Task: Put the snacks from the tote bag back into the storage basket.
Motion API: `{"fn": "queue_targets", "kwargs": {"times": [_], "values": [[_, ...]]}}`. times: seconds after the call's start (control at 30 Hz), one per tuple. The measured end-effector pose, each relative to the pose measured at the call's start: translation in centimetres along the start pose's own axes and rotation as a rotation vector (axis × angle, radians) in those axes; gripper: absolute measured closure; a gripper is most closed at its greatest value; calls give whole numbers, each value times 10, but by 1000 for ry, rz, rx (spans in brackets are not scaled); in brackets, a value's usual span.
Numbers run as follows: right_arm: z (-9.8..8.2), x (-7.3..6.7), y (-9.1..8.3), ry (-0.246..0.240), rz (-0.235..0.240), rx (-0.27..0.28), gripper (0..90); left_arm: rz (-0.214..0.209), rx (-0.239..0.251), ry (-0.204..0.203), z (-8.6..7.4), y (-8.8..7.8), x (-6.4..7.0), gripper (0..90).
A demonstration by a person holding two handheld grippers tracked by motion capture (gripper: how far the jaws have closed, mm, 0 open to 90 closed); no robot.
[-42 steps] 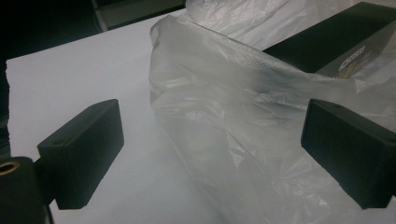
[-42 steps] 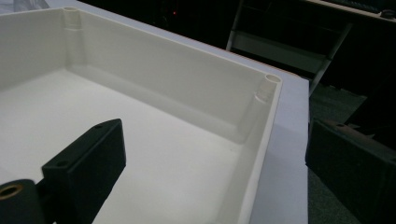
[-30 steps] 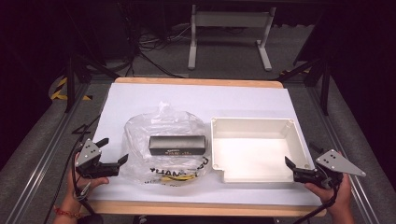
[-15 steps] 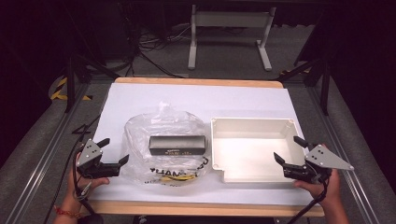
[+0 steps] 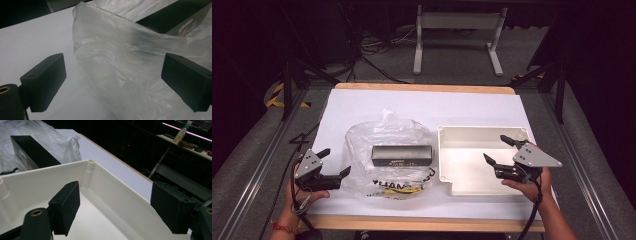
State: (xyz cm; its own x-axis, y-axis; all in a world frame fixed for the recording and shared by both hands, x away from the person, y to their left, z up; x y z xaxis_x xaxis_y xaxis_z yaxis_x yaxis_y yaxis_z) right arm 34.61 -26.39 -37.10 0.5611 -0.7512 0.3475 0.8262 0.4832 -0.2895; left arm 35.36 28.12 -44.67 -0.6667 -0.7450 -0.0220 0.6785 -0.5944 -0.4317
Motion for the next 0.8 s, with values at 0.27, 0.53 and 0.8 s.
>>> {"fn": "queue_targets", "kwargs": {"times": [0.27,0.53,0.8], "values": [[17,-12,29,-21,100,-4,243,-4,-4,2,0,0,0,68],[28,-24,59,-51,203,-36,240,-6,-7,7,-1,1,0,68],[34,-26,80,-49,250,-57,234,-7,-7,7,-1,1,0,68]]}}
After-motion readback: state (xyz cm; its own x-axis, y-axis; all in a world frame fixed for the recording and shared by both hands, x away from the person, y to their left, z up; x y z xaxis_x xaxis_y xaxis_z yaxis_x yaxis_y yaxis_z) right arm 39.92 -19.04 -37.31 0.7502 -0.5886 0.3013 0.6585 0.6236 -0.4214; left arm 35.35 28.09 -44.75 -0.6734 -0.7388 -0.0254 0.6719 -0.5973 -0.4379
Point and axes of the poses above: each handheld gripper's, and its own axes: y roughly forward along the jaws, z roughly out of its top, x roughly to its right, the point moved 2 cm from there along y, roughly forward along the jaws, and after that the axes turned 4 degrees about -z, right-handed, at the moved point
